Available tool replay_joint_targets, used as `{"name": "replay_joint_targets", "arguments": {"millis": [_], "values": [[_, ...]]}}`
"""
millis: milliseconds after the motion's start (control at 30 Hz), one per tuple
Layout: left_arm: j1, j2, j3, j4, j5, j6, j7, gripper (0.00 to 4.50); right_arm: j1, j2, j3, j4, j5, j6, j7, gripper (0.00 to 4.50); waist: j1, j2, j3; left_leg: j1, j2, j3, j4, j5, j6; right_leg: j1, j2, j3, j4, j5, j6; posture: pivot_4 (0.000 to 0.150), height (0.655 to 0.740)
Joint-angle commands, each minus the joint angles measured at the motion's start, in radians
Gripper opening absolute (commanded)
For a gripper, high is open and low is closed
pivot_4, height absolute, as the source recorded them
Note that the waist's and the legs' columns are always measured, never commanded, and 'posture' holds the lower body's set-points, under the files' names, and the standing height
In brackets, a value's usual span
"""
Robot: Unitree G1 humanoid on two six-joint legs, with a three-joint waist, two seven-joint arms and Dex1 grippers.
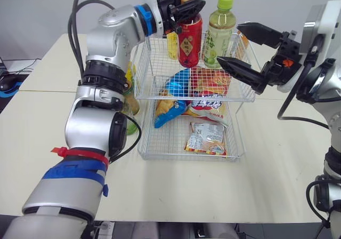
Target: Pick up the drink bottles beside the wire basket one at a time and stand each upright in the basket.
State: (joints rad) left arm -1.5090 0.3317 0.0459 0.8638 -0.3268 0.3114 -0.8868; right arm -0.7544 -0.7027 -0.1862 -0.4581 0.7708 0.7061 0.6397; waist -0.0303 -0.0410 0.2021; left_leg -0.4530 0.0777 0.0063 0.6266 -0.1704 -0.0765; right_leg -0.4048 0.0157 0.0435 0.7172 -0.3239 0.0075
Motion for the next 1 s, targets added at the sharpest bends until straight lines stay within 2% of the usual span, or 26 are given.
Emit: {"name": "replay_joint_targets", "arguments": {"millis": [33, 67, 133, 400, 667, 867, 1000], "values": [[-0.046, -0.008, 0.024, 0.012, 0.005, -0.046, -0.016, 1.37, 0.000, -0.014, -0.042, -0.032, 0.012, -0.014, -0.013, 4.50, -0.001, 0.000, 0.000, 0.000, 0.000, 0.000, 0.000, 0.000, 0.000, 0.000, 0.000, 0.000, 0.000, 0.000, 0.000, 0.150, 0.7400], [-0.046, -0.012, 0.023, 0.015, 0.005, -0.056, -0.027, 1.37, -0.001, -0.013, -0.043, -0.032, 0.013, -0.013, -0.015, 4.50, -0.001, 0.000, 0.000, 0.000, 0.000, 0.000, 0.000, 0.000, 0.000, 0.000, 0.000, 0.000, 0.000, 0.000, 0.000, 0.150, 0.7400], [-0.042, -0.021, 0.030, 0.012, -0.006, -0.064, -0.050, 2.11, -0.002, -0.015, -0.044, -0.033, 0.015, -0.012, -0.017, 4.50, 0.000, 0.000, 0.000, 0.000, 0.000, 0.000, 0.000, 0.000, 0.000, 0.000, 0.000, 0.000, 0.000, 0.000, 0.000, 0.150, 0.7400], [-0.025, 0.013, 0.052, -0.020, 0.003, -0.056, -0.039, 4.48, 0.003, -0.025, -0.050, -0.032, 0.020, -0.013, -0.003, 4.50, -0.002, 0.000, 0.000, 0.000, 0.000, 0.000, 0.000, 0.000, 0.000, 0.000, 0.000, 0.000, 0.001, 0.000, 0.000, 0.150, 0.7400], [0.046, 0.162, 0.120, -0.242, -0.050, 0.073, -0.041, 4.48, -0.009, -0.024, -0.039, -0.008, 0.013, -0.018, 0.017, 4.50, -0.004, 0.000, 0.000, 0.001, 0.001, 0.000, 0.000, 0.000, 0.000, 0.000, 0.000, 0.000, 0.001, 0.000, 0.000, 0.150, 0.7400], [0.110, 0.343, 0.183, -0.438, -0.133, 0.240, -0.086, 4.48, -0.023, -0.032, -0.034, 0.015, 0.008, -0.017, 0.033, 4.50, -0.002, 0.001, 0.000, 0.001, 0.001, -0.001, 0.001, 0.000, 0.000, 0.000, 0.000, 0.000, 0.002, 0.000, 0.000, 0.150, 0.7400], [0.207, 0.539, 0.283, -0.494, -0.159, 0.320, -0.077, 4.48, -0.026, -0.047, -0.049, 0.025, 0.007, -0.014, 0.035, 4.50, -0.008, 0.002, -0.001, 0.002, 0.002, 0.000, 0.001, 0.000, 0.000, 0.000, 0.000, 0.000, 0.003, 0.000, 0.000, 0.150, 0.7400]]}}
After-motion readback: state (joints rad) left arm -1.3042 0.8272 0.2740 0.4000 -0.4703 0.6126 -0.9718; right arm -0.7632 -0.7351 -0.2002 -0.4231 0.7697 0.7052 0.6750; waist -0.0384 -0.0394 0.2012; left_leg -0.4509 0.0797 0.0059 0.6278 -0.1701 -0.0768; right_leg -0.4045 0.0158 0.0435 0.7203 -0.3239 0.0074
